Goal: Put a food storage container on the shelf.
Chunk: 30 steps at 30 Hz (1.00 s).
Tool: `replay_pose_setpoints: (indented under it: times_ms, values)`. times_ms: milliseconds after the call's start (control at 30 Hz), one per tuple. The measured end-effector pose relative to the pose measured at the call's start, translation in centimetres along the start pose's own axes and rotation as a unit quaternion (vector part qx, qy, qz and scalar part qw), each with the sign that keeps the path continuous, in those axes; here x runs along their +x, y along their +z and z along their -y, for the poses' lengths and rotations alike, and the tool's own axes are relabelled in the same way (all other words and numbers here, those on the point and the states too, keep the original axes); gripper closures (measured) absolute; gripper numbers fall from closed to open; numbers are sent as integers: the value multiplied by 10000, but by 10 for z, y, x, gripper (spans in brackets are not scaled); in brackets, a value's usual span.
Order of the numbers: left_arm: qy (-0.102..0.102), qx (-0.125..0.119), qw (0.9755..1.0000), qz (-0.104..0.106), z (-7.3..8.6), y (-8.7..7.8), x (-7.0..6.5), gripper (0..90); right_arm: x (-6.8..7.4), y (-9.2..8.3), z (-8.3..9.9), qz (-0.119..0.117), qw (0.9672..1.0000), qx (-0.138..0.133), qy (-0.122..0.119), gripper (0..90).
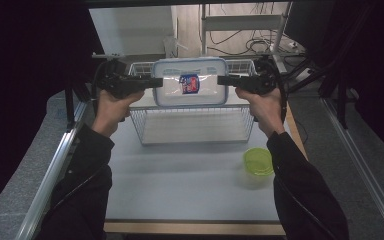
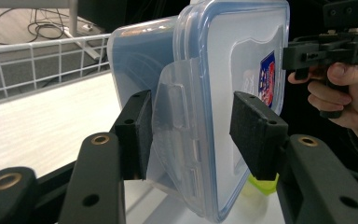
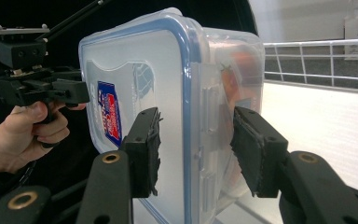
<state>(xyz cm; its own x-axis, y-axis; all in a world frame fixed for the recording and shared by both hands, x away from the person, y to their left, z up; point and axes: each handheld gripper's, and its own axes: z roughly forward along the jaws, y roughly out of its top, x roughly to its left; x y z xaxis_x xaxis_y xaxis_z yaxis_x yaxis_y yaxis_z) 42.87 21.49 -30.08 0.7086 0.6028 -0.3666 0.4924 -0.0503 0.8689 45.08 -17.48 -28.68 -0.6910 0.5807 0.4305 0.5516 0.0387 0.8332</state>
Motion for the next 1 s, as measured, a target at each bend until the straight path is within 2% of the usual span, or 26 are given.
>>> replay_pose_setpoints:
  times_ms: [267, 500, 600, 733, 833, 933, 1000]
  values:
    - [-157, -33, 9999, 28, -4, 15, 16, 501, -16, 9, -6, 82, 9998, 34, 160, 521]
    - [-254, -61, 9997, 27, 0, 22, 22, 500, -28, 15, -4, 83, 9994, 102, 308, 517]
    - [-250, -108, 9996, 51, 1, 23, 24, 503, -31, 16, -3, 52, 9991, 19, 428, 516]
    - [-111, -143, 9998, -19, 4, 23, 23, 489, -30, 16, -4, 75, 9990, 0, 442, 512]
    - [64, -132, 9997, -194, 4, 25, 18, 460, -30, 18, -3, 118, 9992, -43, 377, 504]
    - [132, -75, 9996, -243, 4, 25, 17, 455, -31, 18, -2, 127, 9992, -94, 375, 499]
    - [215, -6, 9992, -348, 4, 25, 15, 443, -31, 19, -2, 199, 9992, -81, 330, 492]
